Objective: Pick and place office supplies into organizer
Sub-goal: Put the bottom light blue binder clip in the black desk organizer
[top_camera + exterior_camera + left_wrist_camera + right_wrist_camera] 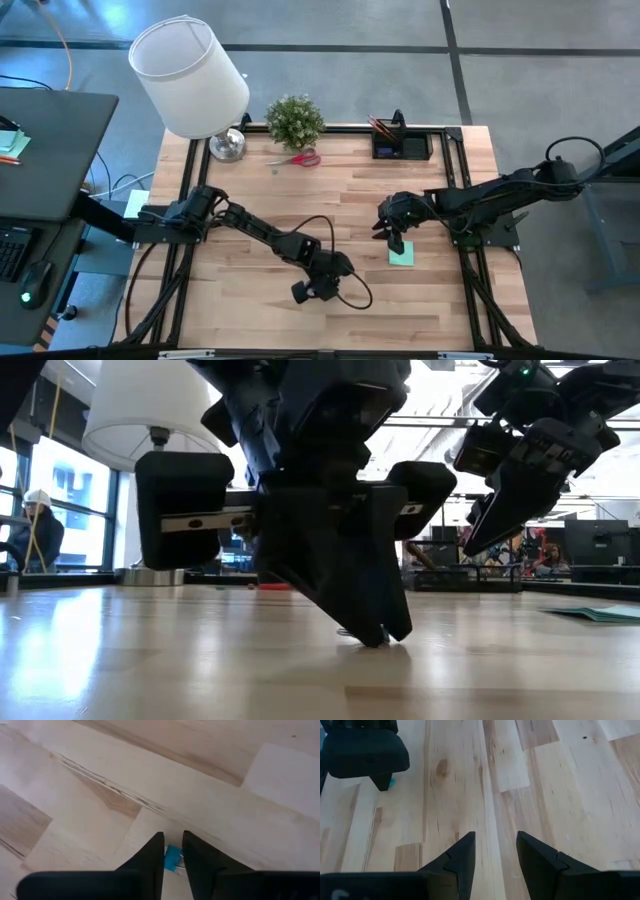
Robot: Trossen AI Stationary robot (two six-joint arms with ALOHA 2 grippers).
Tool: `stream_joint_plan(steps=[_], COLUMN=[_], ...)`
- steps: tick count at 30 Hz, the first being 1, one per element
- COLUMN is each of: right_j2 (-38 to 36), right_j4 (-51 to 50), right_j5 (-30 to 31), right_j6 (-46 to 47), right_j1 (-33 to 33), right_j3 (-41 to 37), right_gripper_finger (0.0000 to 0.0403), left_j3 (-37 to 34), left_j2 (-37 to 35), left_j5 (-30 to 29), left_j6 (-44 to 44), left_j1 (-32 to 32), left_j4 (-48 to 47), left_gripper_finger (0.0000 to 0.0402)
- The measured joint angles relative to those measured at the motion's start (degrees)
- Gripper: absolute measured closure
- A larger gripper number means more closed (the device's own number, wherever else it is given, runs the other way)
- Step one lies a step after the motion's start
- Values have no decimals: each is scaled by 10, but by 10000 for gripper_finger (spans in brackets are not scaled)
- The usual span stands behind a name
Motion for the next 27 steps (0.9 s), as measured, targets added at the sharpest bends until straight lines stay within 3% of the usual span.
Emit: stream_joint_plan(steps=[12, 27], right_j2=[0, 0], right_j4=[1, 1], right_j5=[15, 15], right_j6=[0, -2], right_j1=[0, 0], right_j3=[0, 0], right_gripper_finger=[265, 265], left_j3=[4, 96], left_j2=[-5, -5], left_j5=[-36, -194], left_j6=[-14, 8], left_j1=[0, 0], left_j4=[-9, -218], left_gripper_finger=[399, 401])
